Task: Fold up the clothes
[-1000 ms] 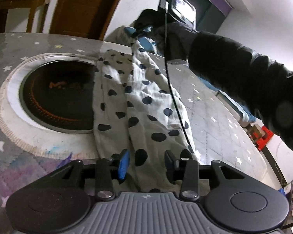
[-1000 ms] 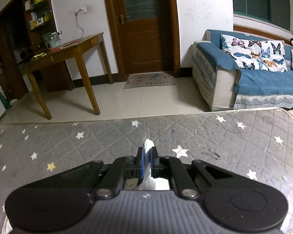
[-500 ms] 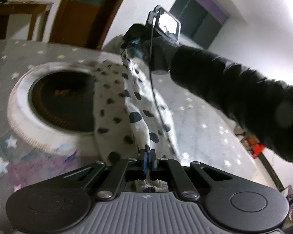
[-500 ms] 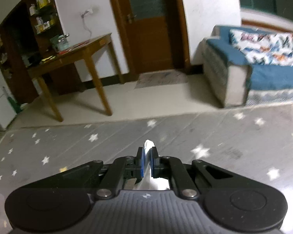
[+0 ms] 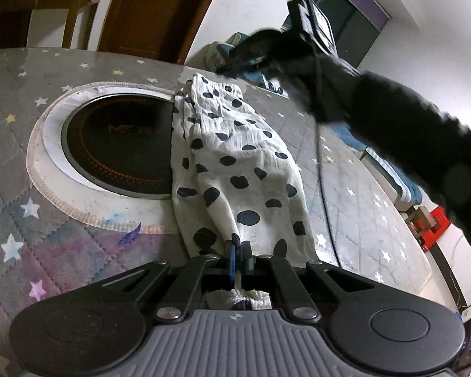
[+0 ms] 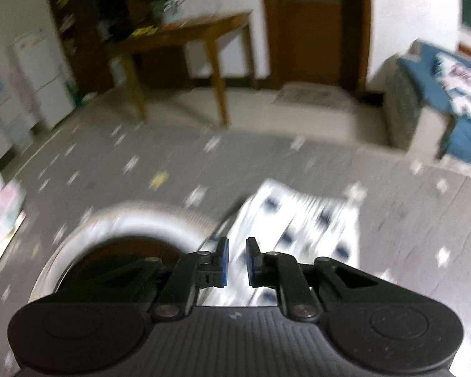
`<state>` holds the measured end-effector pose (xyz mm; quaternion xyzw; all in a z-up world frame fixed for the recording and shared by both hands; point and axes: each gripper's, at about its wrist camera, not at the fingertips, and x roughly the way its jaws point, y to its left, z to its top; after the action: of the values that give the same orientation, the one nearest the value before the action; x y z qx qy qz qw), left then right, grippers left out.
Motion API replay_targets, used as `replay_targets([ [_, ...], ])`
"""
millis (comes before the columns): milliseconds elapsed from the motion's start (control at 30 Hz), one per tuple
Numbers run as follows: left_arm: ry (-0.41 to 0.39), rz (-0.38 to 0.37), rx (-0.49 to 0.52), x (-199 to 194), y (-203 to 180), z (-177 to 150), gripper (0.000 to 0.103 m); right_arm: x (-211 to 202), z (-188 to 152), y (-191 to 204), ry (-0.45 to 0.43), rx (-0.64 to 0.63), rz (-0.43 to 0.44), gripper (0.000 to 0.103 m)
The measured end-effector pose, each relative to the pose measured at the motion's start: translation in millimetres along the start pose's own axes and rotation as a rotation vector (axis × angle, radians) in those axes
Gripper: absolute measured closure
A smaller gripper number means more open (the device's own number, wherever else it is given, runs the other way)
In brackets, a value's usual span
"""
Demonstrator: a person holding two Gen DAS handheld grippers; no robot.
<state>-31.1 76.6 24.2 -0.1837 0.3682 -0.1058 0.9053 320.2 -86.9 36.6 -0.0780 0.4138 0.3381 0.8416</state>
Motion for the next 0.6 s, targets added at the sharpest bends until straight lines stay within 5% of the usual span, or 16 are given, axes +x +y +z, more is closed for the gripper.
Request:
replay_targets([
  [267,-0.032,0.012,0.033,-4.8,-9.3,-1.7,0.1,13.2,-59.0,36.1,0.151,-0.002,0.093,0.09],
  [600,-0.067,0.005,0.083,-9.1,-22.9,0.1,0.1,20.2,-66.1,39.7,0.158,0.04,0.058,0.091],
])
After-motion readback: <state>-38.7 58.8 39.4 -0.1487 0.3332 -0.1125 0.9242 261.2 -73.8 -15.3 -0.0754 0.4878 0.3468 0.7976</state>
